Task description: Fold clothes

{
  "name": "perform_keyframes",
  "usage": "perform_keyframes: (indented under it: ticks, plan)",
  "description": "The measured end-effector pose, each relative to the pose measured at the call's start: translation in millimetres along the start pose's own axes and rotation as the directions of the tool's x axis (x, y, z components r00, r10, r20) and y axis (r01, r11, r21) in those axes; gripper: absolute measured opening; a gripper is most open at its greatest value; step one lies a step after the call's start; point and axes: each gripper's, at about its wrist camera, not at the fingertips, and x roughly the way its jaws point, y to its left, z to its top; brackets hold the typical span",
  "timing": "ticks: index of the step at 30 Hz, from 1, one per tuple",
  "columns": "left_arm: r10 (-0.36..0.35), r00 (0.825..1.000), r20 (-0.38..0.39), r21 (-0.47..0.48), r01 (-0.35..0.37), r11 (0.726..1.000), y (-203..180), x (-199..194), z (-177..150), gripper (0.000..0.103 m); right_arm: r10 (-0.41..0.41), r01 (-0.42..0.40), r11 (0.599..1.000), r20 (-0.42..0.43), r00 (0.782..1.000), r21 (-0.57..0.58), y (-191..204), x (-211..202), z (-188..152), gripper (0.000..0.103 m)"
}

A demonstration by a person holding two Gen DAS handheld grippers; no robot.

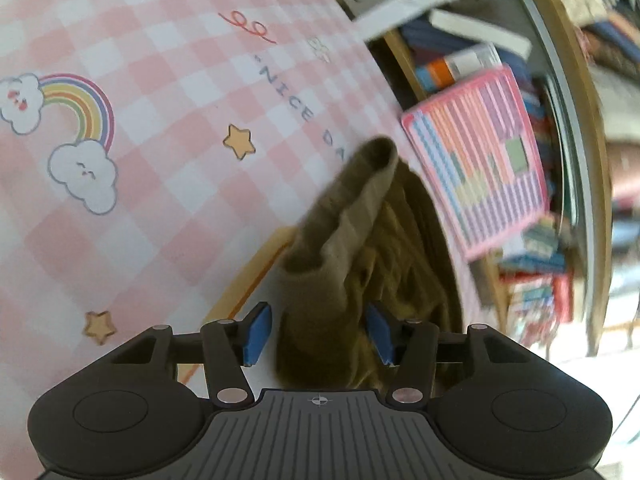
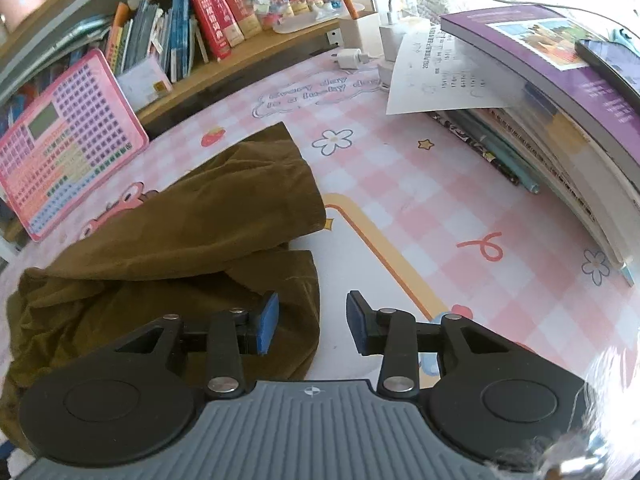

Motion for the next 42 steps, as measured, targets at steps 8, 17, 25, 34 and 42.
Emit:
perform_keyframes:
  ticks: [8, 17, 25, 34, 42]
  plan:
    - [0.032, 0.995, 0.092, 0.052, -0.037, 0.998, 1, 0, 19, 0.009, -0.002, 0.002, 1.000, -0.015, 1.000, -0.023, 11, 14, 0, 0.036]
    - [0.134, 0.959, 0.249, 0.029, -0.146, 0.989, 65, -85, 25, 0.010, 0.141, -0.152, 0.977, -0.083, 0.987, -0.149, 68, 30, -12, 0.043]
    - [0.159, 0.948, 0.275, 0.004, -0.166, 0.986, 78, -95, 24, 0.015, 0.193, -0.235, 0.911, -0.152, 0.969, -0.338, 128, 35, 5, 0.051]
    - [0.182, 0.936, 0.301, 0.075, -0.214, 0.974, 71, -116, 13, 0.038, 0.451, -0.438, 0.892, -0.240, 0.860, 0.108, 76, 44, 30, 0.063]
    - [0.130, 0.896, 0.425, 0.351, -0.295, 0.889, 11, -130, 17, 0.042, 0.530, -0.363, 0.749, -0.172, 0.830, 0.555, 30, 79, 26, 0.042]
